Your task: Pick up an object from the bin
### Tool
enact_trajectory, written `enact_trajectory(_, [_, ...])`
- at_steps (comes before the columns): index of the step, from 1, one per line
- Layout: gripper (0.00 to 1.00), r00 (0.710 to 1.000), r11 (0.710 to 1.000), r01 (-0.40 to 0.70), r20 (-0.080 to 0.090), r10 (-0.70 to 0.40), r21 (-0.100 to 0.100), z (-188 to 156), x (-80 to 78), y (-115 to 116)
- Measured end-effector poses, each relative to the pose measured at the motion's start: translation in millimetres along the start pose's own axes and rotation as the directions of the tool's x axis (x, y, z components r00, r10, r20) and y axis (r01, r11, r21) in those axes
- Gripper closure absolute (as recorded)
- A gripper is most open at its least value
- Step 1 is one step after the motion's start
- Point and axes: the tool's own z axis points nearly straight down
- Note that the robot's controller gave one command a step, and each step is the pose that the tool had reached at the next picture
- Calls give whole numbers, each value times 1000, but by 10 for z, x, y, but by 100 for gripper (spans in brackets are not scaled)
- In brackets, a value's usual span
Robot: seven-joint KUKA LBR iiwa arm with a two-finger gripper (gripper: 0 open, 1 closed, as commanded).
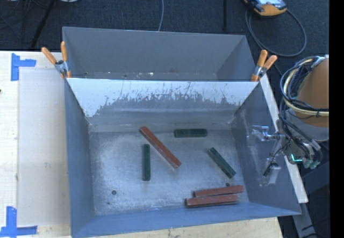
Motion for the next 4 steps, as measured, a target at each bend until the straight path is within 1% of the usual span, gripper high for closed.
enact_trajectory(1, [0,1000,1000,4,7,-4,2,-34,-16,5])
enact_trajectory(2, [0,996,996,-84,12,84,2,328,-51,60])
enact_trajectory(3, [0,993,994,-113,12,113,1,1009,36,-4])
enact_trajectory(4, [0,975,975,-221,7,221,0,1361,-161,-43])
